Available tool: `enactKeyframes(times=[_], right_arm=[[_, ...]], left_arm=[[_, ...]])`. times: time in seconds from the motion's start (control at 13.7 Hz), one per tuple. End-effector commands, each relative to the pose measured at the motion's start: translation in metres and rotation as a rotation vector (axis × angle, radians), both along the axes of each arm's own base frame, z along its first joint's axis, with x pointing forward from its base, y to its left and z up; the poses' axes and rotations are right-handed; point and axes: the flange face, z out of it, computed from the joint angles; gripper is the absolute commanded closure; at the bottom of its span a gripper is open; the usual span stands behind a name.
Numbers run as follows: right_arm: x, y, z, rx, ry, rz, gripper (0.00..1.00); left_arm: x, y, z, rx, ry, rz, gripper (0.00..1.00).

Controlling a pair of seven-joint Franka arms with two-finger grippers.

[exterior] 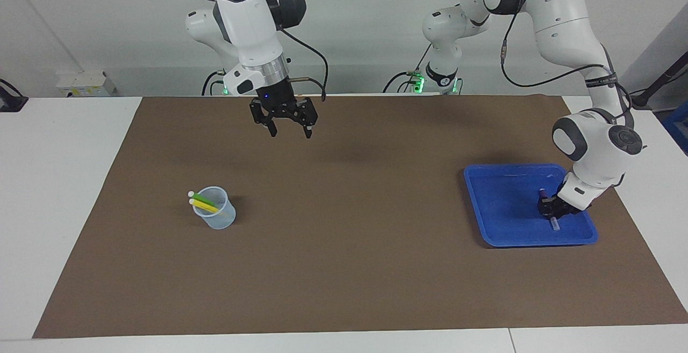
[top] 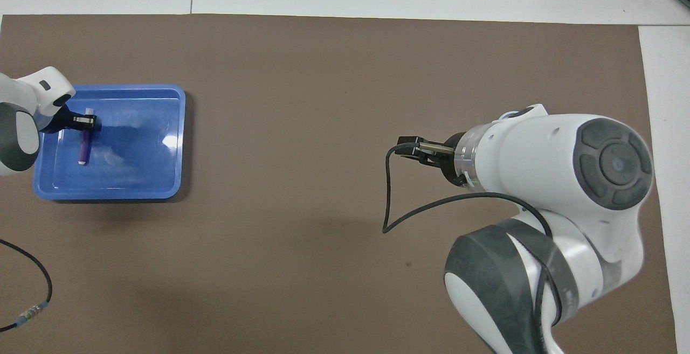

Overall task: Transfer and insert pens with both arms
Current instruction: 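Grasp the purple pen with the left gripper while the right gripper withdraws, then lift the purple pen with the left gripper while the right gripper approaches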

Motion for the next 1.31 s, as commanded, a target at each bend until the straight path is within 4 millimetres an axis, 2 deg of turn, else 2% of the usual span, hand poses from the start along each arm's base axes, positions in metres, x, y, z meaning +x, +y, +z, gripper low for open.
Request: enactKeyframes(times=[0.0, 0.51, 0.73, 0.95, 1.09, 1.24], right_arm=[[-0.006, -0.001, 0.003, 0.015, 0.017, -0.014, 0.00], [-0.004, -0.001, 0.004, 0.017, 0.013, -0.016, 0.00], [-0.004, -0.001, 0.005, 0.030, 0.017, -0.021, 0.01], [-0.003, -0.002, 0.006, 0.038, 0.020, -0.025, 0.02], [-0.001, -0.004, 0.008, 0.123, 0.048, -0.068, 0.03], [0.000, -0.004, 0.009, 0.141, 0.041, -0.070, 0.03]], left_arm=[[-0.001, -0.002, -0.004, -0.037, 0.062, -0.008, 1.00], [0.001, -0.004, 0.028, -0.095, 0.149, 0.013, 1.00], [0.003, -0.003, 0.051, -0.161, 0.171, 0.046, 1.00], [0.003, 0.000, 0.054, -0.183, 0.177, 0.059, 1.00], [-0.002, 0.003, 0.055, -0.248, 0.202, 0.096, 1.00], [-0.002, -0.009, 0.063, -0.284, 0.236, 0.097, 1.00]])
